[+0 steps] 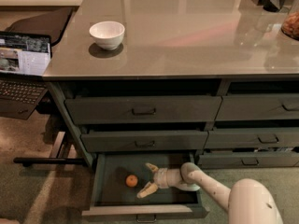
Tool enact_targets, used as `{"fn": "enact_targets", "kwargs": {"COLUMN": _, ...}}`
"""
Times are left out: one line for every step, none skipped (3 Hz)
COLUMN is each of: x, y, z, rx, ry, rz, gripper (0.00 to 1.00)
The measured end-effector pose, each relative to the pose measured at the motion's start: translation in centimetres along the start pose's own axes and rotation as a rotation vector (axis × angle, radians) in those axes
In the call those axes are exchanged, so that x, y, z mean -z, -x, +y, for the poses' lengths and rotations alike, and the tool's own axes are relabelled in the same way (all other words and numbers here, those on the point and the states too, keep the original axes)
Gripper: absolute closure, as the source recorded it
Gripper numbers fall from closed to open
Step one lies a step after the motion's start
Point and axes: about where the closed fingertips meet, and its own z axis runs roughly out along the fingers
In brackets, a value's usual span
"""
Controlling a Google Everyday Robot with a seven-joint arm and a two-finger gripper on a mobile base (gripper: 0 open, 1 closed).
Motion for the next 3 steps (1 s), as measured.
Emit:
{"fn": "enact_targets", "kwargs": {"x": -3.4, "y": -1.4, "z": -0.2, "rx": 0.002, "ry": -0.049, "rz": -0.048, "gripper": 0.00}}
{"fn": "enact_targets", "kwargs": {"x": -6.0, "y": -2.0, "z": -0.7, "rx": 0.023, "ry": -0.107, "rz": -0.068, "gripper": 0.00}}
{"fn": "enact_targets", "kwargs": {"x": -7.5, "y": -2.0, "z": -1.4, "rx": 0.057, "ry": -0.143, "rz": -0.068, "gripper": 0.00}}
